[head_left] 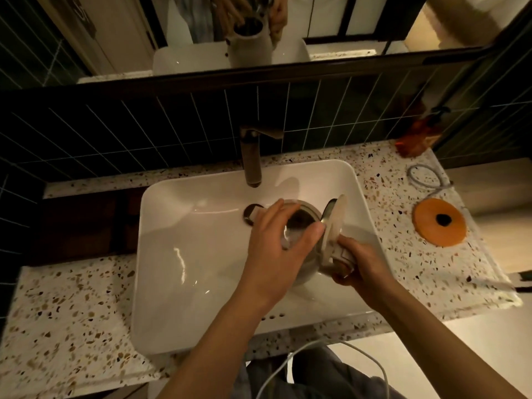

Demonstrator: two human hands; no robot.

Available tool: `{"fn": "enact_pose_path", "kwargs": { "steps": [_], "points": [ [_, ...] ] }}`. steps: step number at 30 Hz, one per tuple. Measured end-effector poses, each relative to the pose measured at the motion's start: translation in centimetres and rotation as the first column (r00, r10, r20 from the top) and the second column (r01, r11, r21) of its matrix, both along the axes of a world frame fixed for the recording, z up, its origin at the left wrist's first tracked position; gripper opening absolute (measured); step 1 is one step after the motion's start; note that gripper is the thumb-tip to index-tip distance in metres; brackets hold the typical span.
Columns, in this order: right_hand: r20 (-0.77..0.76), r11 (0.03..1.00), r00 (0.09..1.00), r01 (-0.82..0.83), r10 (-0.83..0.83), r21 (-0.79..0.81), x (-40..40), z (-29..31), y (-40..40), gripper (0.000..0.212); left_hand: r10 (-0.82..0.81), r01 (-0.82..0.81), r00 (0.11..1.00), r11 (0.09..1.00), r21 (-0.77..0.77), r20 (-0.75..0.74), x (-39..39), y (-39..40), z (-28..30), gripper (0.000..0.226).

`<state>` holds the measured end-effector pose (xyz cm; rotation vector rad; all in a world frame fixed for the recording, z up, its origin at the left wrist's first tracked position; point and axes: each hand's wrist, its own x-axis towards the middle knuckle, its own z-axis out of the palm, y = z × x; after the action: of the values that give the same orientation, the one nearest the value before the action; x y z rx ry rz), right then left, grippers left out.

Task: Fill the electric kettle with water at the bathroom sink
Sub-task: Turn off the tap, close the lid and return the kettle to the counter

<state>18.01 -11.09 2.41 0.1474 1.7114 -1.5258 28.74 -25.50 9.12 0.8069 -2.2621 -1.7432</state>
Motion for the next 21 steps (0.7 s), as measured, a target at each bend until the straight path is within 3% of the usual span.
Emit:
{"fn": "enact_pose_path", "kwargs": {
  "steps": [3,5,8,11,13,16,21],
  "points": [
    [-0.030,1.000,1.000,0.001,-0.002,-0.031,0.0,0.4,1.3,0.040,-0.069,0.067,0.995,0.997,-0.023,-0.071,-0.2,2.0,1.0,0.054],
    [-0.041,0.998,0.999,-0.034,0.031,-0.056,-0.2,0.8,2.4,0.057,-0.130,0.129,0.991,0.991,-0.025,-0.033,-0.5,3.4,1.4,0.066],
    [-0.001,0.997,1.000,-0.012,0.012,-0.076,-0.7,1.3,4.1,0.053,-0.174,0.173,0.985,0.980,-0.097,0.001,-1.1,5.5,1.5,0.060],
    [0.004,0.995,1.000,-0.018,0.018,-0.094,-1.4,1.8,6.1,0.048,-0.165,0.159,0.984,0.983,-0.094,-0.063,-2.0,7.7,2.0,0.037],
    [-0.009,0.994,0.999,-0.048,0.047,-0.103,-2.1,2.4,7.7,0.055,-0.143,0.132,0.986,0.984,-0.119,-0.086,-2.7,9.4,2.2,0.029],
    [-0.023,0.990,0.997,-0.079,0.077,-0.114,-3.3,3.3,10.2,0.068,-0.109,0.095,0.987,0.988,-0.124,-0.114,-3.9,12.2,2.5,0.028],
    [-0.043,0.985,0.989,-0.143,0.139,-0.101,-6.0,4.0,14.6,0.069,-0.044,0.029,0.982,0.996,-0.085,-0.182,-6.1,16.9,2.6,0.035]
  ]
}}
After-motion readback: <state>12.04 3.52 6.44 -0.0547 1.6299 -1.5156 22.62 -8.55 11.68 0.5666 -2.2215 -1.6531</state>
